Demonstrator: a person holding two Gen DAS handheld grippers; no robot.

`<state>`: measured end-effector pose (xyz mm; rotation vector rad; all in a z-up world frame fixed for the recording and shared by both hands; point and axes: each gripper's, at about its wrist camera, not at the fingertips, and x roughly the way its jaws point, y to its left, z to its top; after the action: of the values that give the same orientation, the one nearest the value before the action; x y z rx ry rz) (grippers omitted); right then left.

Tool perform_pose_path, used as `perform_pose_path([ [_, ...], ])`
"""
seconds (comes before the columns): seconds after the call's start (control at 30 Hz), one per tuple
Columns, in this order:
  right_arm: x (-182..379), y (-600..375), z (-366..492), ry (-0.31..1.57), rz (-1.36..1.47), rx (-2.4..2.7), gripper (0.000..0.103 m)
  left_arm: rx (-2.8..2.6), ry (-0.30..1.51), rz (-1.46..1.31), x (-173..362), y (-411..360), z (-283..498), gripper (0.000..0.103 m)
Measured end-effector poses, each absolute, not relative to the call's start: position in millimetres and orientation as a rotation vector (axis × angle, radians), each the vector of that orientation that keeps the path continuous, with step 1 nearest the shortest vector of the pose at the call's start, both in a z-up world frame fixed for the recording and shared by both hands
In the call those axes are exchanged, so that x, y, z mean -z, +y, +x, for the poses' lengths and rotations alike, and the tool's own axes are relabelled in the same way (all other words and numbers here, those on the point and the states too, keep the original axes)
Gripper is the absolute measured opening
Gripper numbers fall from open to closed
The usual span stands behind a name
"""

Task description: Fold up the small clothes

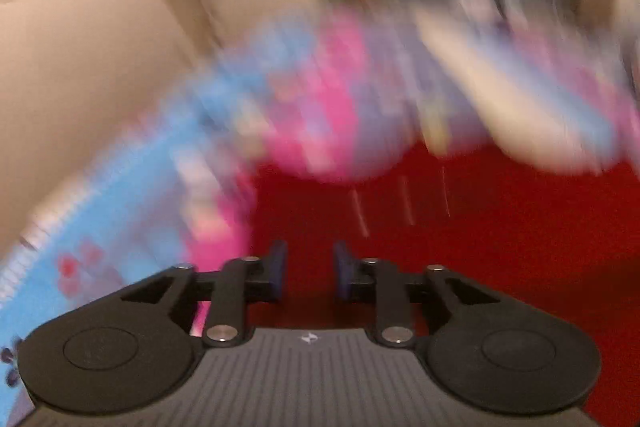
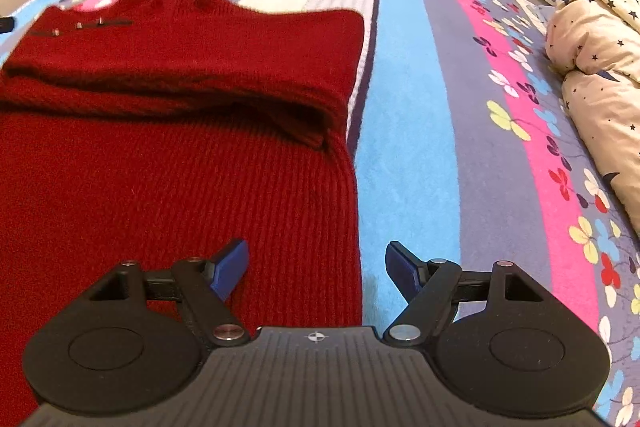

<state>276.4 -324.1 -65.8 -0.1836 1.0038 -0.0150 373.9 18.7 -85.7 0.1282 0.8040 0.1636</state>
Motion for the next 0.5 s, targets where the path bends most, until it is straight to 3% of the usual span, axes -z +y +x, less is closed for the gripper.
perform_pose_path([
  [0.1,73.1,-325.1,274.9,1.024,-0.198,0.023,0.077,-0.165,0.750,0.245,74.3,10.0,358.6,0.038],
  [0.33,74.0,-320.0,262.1,0.973,-0.217,0.025,0.074,-0.002,0.678,0.218,13.9,28.2,253.2,0.043],
  [0.4,63.0,-318.3,250.9,0.899,-0.195,0.023,0.072,0.032,0.648,0.196,-0.1,46.0,208.1,0.055],
  [0.5,34.6,-318.1,223.0,0.763,-0.131,0.018,0.073,0.034,0.595,0.184,-6.4,70.1,145.4,0.062],
])
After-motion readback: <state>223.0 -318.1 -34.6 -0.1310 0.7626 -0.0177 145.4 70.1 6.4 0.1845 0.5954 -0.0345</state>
